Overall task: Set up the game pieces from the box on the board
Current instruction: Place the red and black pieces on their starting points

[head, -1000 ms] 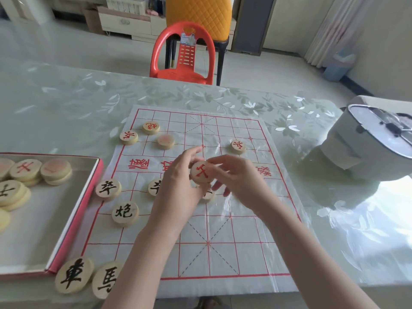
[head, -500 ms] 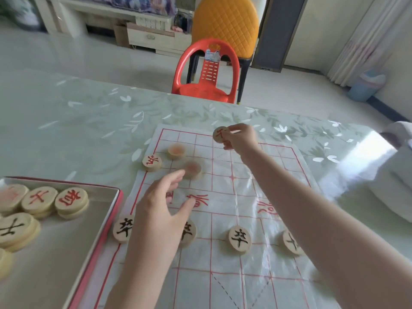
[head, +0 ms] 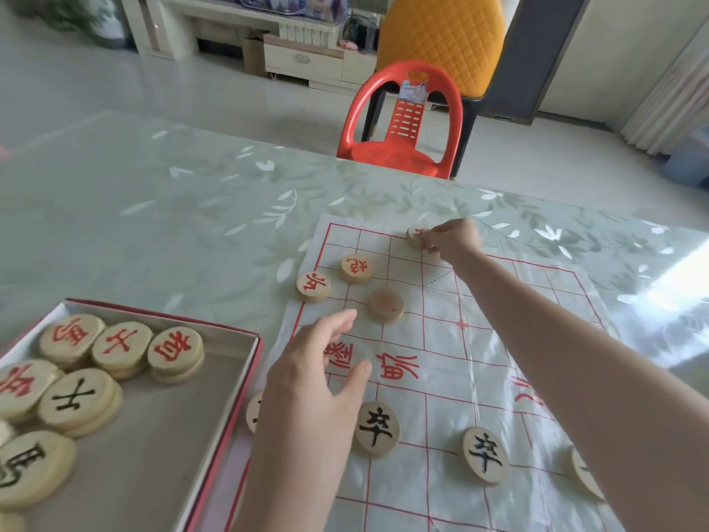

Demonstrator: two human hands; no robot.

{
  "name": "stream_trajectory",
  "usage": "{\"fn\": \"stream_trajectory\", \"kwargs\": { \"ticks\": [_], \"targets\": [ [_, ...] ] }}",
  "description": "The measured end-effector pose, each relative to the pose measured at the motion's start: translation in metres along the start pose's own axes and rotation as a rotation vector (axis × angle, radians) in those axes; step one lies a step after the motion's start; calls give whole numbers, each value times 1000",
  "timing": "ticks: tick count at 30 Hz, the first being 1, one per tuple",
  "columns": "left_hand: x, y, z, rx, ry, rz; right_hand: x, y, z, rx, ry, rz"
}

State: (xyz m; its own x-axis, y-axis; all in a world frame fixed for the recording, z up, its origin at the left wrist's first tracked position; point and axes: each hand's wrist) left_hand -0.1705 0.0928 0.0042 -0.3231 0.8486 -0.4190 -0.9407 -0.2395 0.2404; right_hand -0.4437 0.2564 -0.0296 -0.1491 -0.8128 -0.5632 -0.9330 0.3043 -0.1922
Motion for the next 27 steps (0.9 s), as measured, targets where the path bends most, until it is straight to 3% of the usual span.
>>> {"fn": "stream_trajectory", "kwargs": {
  "ticks": [7,10,14,18,27],
  "targets": [
    [-9,3,-3,-38,-37,38,11,-17,-7,-158,-43,116],
    [-21,6,-6,-45,-1,82,13,-67,-24,-251,73,-14],
    [-49,6,-17,-88,221,178,28,-158,-38,-403,165,-319],
    [-76,4,-44,-141,429,288,44,-227,-43,-406,205,-600],
    [-86,8,-78,-212,658,254,58,-267,-29,-360,177,-675]
  ]
}}
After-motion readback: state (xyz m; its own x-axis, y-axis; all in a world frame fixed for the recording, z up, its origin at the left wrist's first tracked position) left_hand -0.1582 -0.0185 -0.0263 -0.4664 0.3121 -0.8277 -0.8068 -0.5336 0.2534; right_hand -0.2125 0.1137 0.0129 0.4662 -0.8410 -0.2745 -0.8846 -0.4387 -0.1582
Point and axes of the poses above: each hand's wrist, its own y-axis towards the middle knuckle, its own x-axis out of the palm, z = x × y, and after that the axes turned 6 degrees about x, right-handed
